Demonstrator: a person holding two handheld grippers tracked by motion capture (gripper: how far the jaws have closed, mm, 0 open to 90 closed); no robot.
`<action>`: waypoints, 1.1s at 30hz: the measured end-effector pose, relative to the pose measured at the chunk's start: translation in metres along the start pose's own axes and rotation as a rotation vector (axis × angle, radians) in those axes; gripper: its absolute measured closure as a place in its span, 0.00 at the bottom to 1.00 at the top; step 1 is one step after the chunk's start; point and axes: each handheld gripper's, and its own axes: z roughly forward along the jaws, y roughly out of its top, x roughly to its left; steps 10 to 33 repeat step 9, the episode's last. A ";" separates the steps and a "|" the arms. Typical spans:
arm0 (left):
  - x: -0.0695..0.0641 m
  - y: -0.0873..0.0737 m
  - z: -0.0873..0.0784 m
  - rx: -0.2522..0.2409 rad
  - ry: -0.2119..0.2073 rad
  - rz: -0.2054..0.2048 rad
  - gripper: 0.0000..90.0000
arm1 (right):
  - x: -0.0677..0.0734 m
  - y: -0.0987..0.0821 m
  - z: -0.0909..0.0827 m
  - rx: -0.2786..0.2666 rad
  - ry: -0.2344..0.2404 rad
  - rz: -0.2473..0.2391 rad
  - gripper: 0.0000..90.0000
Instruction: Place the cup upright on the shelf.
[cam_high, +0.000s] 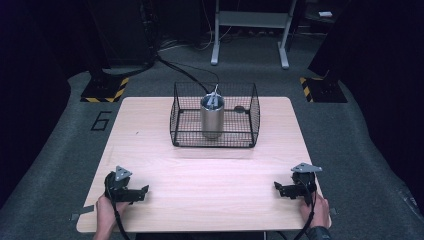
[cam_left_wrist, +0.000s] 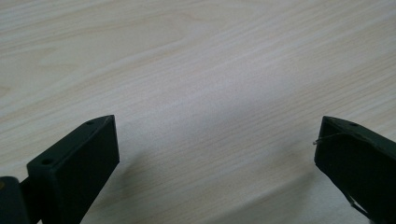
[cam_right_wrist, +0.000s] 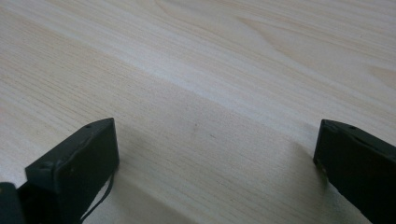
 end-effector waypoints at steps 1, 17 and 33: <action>-0.001 -0.002 0.003 -0.011 0.005 -0.008 0.00 | 0.000 0.000 0.000 0.000 0.000 0.000 0.00; 0.000 -0.005 0.004 -0.038 0.003 -0.040 0.00 | 0.000 0.000 0.000 0.000 0.000 0.000 0.00; 0.000 -0.005 0.004 -0.038 0.003 -0.040 0.00 | 0.000 0.000 0.000 0.000 0.000 0.000 0.00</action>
